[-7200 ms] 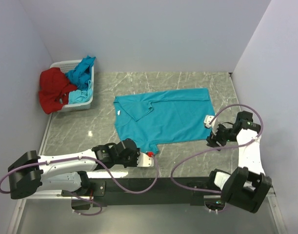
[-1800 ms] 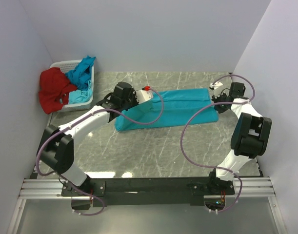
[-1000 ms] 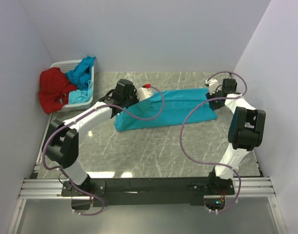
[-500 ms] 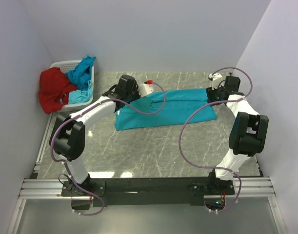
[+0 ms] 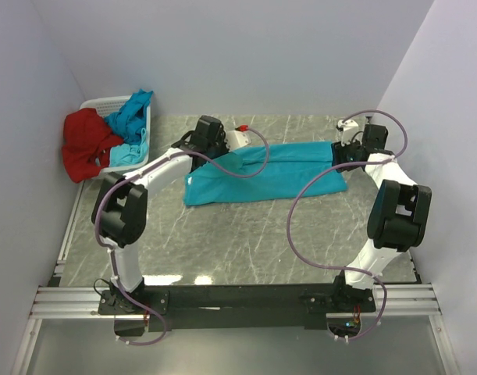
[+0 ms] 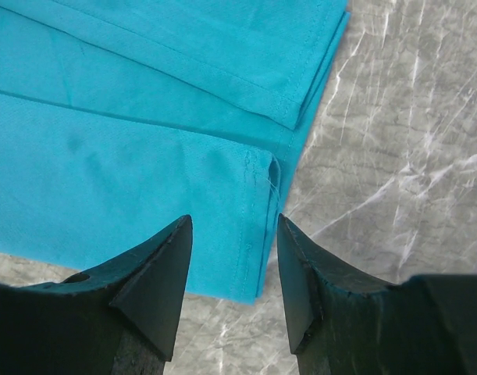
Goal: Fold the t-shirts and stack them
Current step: Fold the tshirt
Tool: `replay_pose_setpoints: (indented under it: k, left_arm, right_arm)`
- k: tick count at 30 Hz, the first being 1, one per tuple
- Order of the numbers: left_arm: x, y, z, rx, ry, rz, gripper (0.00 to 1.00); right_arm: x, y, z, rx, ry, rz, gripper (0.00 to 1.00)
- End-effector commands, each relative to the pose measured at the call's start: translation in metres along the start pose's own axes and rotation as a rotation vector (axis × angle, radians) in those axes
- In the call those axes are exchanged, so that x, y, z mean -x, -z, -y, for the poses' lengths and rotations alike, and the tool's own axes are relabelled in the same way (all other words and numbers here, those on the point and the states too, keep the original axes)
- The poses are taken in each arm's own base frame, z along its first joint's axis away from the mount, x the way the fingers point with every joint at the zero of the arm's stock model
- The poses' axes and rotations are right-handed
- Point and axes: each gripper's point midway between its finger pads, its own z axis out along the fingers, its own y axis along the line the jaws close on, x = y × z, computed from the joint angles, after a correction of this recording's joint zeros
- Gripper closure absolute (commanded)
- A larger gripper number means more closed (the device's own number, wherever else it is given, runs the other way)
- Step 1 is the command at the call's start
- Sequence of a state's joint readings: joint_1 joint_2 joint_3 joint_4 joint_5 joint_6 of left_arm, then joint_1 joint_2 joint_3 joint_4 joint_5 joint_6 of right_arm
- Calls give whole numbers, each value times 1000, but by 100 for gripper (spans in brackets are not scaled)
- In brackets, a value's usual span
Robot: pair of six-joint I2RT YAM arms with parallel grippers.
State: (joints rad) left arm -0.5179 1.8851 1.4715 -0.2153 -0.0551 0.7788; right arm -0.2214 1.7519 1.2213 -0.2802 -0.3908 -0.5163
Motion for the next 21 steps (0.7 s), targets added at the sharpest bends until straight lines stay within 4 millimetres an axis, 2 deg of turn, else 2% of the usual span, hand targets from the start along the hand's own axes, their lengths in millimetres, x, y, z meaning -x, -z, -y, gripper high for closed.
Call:
replay_pose_setpoints:
  k: [1, 4, 7, 9, 10, 11, 12, 13, 14, 15, 17, 18, 19, 20, 21]
  left_arm:
    - [9, -2, -19, 38, -15, 15, 100]
    - [3, -11, -18, 34, 3, 8, 99]
    - [-15, -27, -11, 7, 68, -36, 91]
    - [-28, -37, -5, 8, 137, -66, 63]
    - [-27, -39, -9, 32, 163, -59, 54]
    - [-27, -40, -11, 58, 226, -63, 34]
    - [-31, -36, -31, 161, 273, -99, 30]
    - [-29, -34, -42, 225, 366, -102, 22]
    - [-28, -31, -53, 269, 409, -108, 20]
    - [-20, -22, -72, 316, 453, -92, 20]
    - [-10, 1, -93, 382, 565, -59, 14]
    - [-5, 11, -101, 395, 606, -38, 12]
    - [5, 19, -102, 367, 660, 5, 12]
    - [16, 41, -112, 370, 696, 48, 11]
    - [11, 49, -108, 349, 728, 42, 10]
  right_arm:
    - [16, 13, -1, 1, 7, 57, 45]
    - [15, 14, -3, 10, 6, 57, 45]
    - [18, 17, -6, 19, 5, 66, 45]
    - [22, 23, -10, 29, 8, 84, 45]
    - [22, 24, -12, 35, 7, 86, 45]
    - [26, 29, -13, 37, 13, 98, 45]
    - [26, 31, -16, 48, 13, 103, 45]
    - [27, 35, -18, 50, 16, 110, 45]
    - [28, 37, -21, 56, 17, 114, 45]
    - [29, 38, -24, 67, 18, 121, 45]
    - [27, 43, -32, 96, 34, 122, 45]
    - [26, 44, -37, 122, 48, 122, 44]
    - [23, 47, -51, 191, 55, 115, 44]
    - [20, 47, -57, 235, 119, 116, 44]
    - [16, 49, -64, 279, 153, 113, 44]
